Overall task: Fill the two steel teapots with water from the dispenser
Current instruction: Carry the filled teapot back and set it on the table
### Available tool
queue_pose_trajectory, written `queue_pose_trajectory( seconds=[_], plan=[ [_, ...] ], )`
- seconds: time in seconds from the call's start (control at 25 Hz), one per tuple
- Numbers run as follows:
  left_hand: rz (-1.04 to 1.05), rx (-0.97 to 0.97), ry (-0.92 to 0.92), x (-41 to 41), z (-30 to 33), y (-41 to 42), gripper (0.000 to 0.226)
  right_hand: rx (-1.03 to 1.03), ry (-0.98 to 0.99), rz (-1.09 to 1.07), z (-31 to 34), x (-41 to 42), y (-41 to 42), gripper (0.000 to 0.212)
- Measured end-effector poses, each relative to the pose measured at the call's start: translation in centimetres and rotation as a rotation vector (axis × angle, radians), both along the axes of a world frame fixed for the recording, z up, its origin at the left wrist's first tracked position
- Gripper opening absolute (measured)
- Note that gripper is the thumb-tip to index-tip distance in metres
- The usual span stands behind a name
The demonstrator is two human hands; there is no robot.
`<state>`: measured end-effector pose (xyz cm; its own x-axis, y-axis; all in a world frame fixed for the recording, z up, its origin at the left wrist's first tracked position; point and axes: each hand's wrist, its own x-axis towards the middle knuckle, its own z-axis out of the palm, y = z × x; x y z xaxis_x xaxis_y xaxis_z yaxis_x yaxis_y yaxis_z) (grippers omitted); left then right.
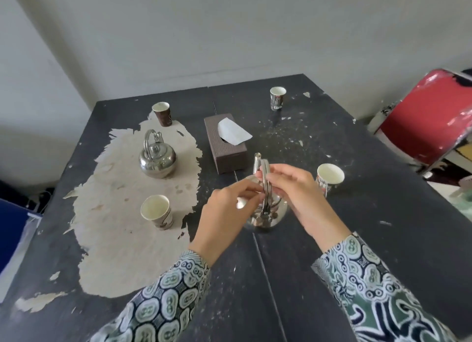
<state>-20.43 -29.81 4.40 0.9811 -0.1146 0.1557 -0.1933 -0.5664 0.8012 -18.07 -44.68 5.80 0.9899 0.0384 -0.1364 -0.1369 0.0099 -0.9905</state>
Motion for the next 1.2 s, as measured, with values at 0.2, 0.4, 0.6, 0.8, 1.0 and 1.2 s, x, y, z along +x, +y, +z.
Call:
queue_pose_trajectory(
  seconds=[0.2, 0.4, 0.6, 0.8, 1.0, 1.2],
  plan=[
    [0.167, 0.058, -0.085, 6.8, -0.6, -4.6, 0.014, 0.129, 0.044, 0.161, 1.9, 8.8, -4.8, 0.023],
    [0.243, 0.224, -0.001, 14.8, -3.6, -7.2, 0.03, 0.228, 0.169, 0.217, 1.8, 19.2, -9.5, 0.029],
    [0.154, 0.355, 0.238, 19.7, -8.5, -7.8, 0.042, 0.24, 0.347, 0.172, -1.2, 26.2, -12.2, 0.031],
    [0.1, 0.45, 0.51, 23.1, -13.7, -9.7, 0.055, 0.22, 0.394, 0.114, -4.7, 32.1, -14.0, 0.042],
    [0.096, 0.554, 0.642, 23.5, -17.0, -10.3, 0.065, 0.229, 0.381, 0.073, -6.5, 35.7, -15.1, 0.041],
    [0.13, 0.651, 0.684, 22.8, -18.5, -10.4, 0.074, 0.215, 0.356, 0.058, -7.9, 38.2, -15.6, 0.039]
  ],
)
